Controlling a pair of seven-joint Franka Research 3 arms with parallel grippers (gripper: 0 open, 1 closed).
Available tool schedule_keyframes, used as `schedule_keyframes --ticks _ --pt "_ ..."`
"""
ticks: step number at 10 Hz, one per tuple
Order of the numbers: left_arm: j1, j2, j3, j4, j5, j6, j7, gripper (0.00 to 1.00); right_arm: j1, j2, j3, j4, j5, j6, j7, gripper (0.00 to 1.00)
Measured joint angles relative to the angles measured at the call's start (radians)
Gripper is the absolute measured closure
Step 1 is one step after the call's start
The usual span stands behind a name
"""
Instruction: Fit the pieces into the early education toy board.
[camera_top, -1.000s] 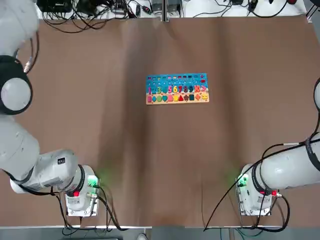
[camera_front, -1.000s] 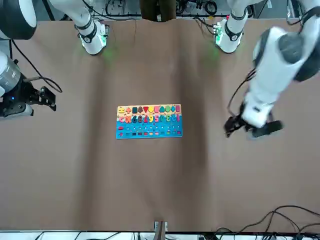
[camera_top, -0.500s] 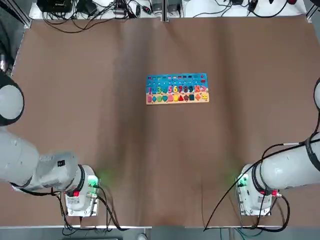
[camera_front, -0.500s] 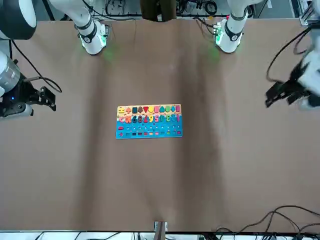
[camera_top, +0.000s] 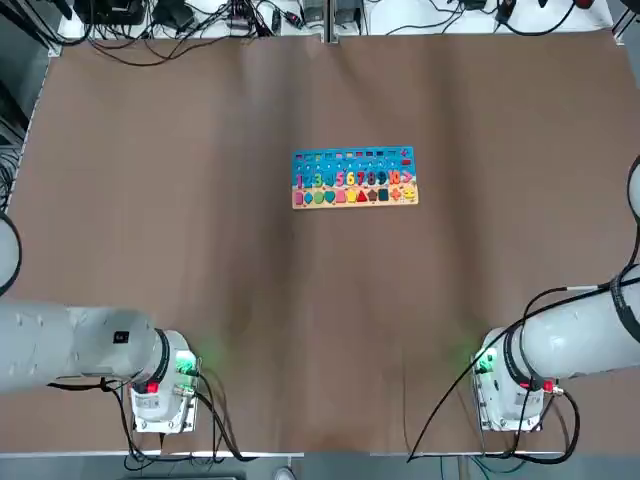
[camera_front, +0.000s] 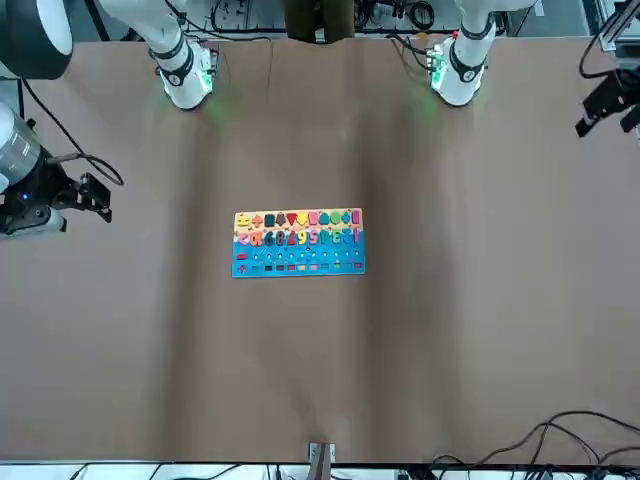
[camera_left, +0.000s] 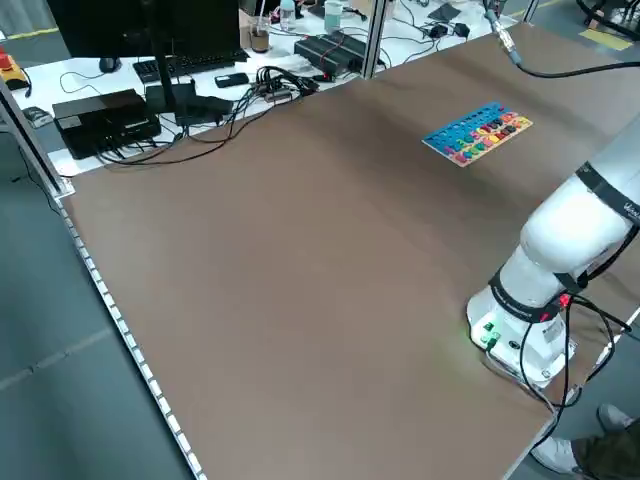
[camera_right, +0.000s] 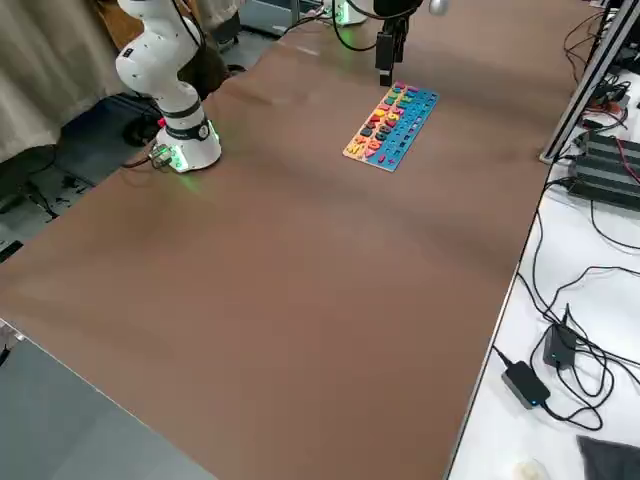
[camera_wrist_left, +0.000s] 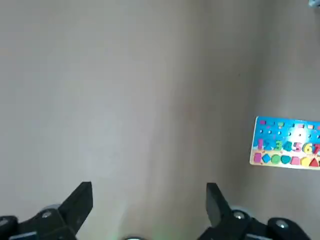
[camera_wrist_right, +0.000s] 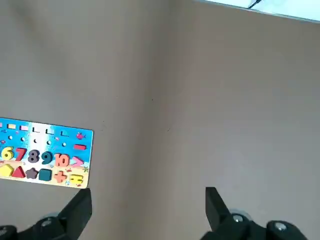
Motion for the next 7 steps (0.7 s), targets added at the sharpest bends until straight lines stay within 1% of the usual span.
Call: schedule_keyframes --ticks 2,4,5,7 --pt "-0.027 0.024 -0.001 0.002 0.046 0.013 0.000 0.01 -0.001 0.000 0.000 0.000 0.000 0.000 0.000 0.00" --pt "-0.049 0.101 -0.004 0.063 0.079 0.024 -0.003 0.01 -0.002 0.000 0.000 0.000 0.000 0.005 0.000 0.00" --pt "-0.050 0.122 -0.004 0.079 0.081 0.024 -0.003 0.02 -0.002 0.000 0.000 0.000 0.000 0.006 0.000 0.00" --pt "-0.052 0.127 -0.005 0.081 0.079 0.022 0.001 0.02 -0.002 0.000 -0.001 0.000 0.000 0.007 0.000 0.00"
